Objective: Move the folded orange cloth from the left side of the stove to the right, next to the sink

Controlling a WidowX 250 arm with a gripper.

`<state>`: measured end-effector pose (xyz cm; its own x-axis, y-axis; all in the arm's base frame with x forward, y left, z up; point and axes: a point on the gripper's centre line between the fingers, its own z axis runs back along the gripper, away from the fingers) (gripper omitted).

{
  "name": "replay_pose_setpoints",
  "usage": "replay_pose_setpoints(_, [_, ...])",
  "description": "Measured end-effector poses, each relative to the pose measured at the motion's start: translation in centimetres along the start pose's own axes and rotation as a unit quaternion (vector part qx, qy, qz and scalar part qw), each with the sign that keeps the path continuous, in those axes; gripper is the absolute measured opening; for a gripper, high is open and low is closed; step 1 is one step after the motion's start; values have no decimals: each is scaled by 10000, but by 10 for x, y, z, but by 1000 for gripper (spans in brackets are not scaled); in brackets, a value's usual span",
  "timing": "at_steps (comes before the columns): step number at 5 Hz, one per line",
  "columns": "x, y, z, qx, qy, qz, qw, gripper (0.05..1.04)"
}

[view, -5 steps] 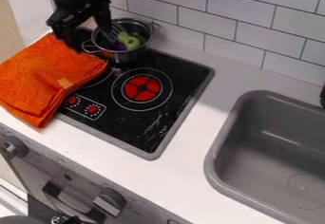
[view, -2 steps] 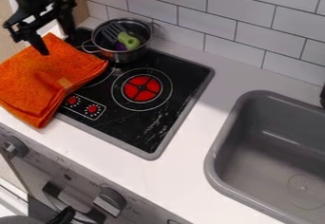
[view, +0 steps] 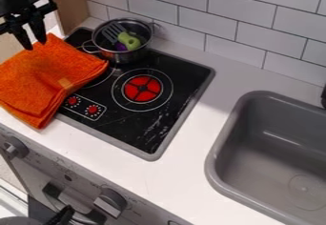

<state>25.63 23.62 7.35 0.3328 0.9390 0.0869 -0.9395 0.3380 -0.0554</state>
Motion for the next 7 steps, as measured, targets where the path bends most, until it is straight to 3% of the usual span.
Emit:
replay_pose_setpoints(1, [3, 5, -16, 134, -9, 4, 9999, 81])
replay_pose_setpoints(2, [-4, 9, -27, 143, 12, -31, 9999, 53])
replay_pose_setpoints(4, [-25, 8, -42, 269, 146, 123, 9995, 53])
replay_pose_setpoints(7, [-66, -1, -48, 145, 486, 235, 9984, 53])
